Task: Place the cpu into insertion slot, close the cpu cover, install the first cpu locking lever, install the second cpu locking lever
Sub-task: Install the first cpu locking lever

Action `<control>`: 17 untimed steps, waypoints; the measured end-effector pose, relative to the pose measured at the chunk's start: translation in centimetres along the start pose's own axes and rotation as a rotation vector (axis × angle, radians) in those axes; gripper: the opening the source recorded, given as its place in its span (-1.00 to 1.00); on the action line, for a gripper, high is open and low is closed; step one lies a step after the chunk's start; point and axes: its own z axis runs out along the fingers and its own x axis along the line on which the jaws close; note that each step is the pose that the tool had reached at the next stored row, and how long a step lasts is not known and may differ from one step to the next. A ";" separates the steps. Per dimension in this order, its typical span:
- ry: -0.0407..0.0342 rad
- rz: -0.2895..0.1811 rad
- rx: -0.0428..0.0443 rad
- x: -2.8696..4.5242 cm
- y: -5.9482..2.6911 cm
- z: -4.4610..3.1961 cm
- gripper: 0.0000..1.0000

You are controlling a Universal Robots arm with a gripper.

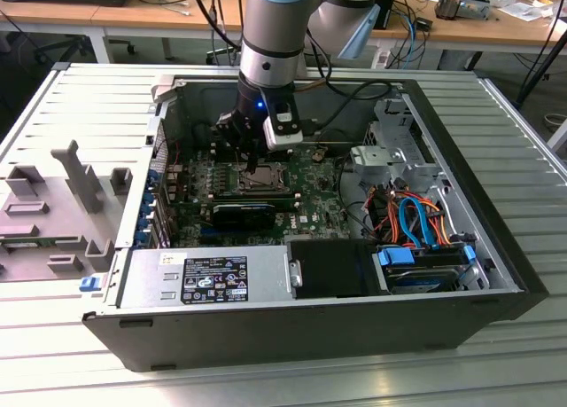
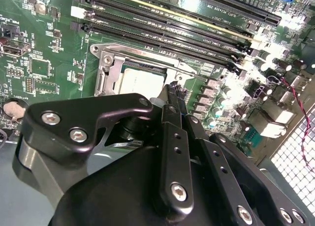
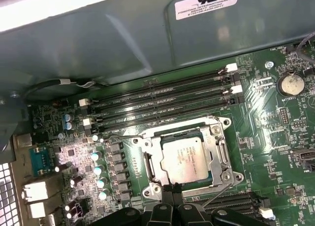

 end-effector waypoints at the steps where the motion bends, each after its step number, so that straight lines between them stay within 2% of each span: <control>1: 0.0000 -0.003 0.0003 0.00 0.00 0.00 -0.79; 17: -0.0009 -0.049 0.0054 0.00 0.00 0.00 -0.79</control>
